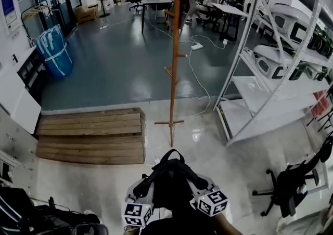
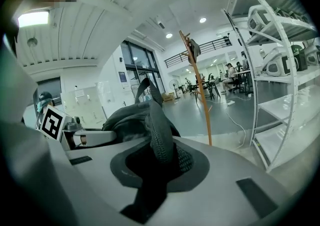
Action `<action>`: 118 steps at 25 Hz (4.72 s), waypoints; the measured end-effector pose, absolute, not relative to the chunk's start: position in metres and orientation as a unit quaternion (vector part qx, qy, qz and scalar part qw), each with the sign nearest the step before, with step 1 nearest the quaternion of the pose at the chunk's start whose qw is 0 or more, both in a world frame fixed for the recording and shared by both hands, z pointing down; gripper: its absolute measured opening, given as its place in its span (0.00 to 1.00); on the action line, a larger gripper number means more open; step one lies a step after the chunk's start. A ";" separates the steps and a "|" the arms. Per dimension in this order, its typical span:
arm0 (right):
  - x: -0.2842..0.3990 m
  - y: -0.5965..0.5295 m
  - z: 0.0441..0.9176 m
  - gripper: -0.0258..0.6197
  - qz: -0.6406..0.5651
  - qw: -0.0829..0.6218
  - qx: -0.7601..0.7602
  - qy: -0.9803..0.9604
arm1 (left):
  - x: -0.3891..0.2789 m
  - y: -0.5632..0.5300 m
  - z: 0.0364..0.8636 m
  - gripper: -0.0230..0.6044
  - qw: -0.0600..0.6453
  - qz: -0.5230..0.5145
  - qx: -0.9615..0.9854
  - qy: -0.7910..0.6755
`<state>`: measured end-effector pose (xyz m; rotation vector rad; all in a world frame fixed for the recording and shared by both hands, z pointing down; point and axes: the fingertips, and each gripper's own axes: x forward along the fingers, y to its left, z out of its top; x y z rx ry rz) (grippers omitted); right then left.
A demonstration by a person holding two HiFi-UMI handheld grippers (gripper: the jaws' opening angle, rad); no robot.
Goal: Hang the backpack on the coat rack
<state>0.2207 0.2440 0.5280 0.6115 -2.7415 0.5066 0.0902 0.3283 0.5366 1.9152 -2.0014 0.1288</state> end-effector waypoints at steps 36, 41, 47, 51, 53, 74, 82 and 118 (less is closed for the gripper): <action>0.063 -0.059 0.514 0.13 0.175 0.115 0.188 -0.960 | -0.064 0.031 0.523 0.20 0.171 0.042 0.665 -0.726; 0.043 -0.075 0.523 0.13 0.186 0.123 0.211 -0.952 | -0.089 0.006 0.535 0.20 0.184 0.045 0.683 -0.705; 0.017 -0.101 0.531 0.13 0.193 0.121 0.250 -0.941 | -0.120 -0.030 0.544 0.20 0.205 0.052 0.709 -0.673; 0.000 -0.112 0.536 0.13 0.202 0.120 0.271 -0.933 | -0.142 -0.049 0.549 0.20 0.206 0.063 0.727 -0.653; -0.007 -0.121 0.538 0.13 0.203 0.118 0.285 -0.929 | -0.153 -0.062 0.552 0.20 0.206 0.075 0.735 -0.642; -0.082 -0.175 0.576 0.13 0.220 0.100 0.400 -0.884 | -0.235 -0.155 0.591 0.20 0.201 0.095 0.808 -0.545; -0.086 -0.193 0.591 0.13 0.229 0.101 0.425 -0.870 | -0.240 -0.184 0.609 0.20 0.207 0.101 0.819 -0.525; -0.083 -0.273 0.657 0.13 0.259 0.122 0.454 -0.844 | -0.236 -0.277 0.676 0.20 0.242 0.143 0.822 -0.496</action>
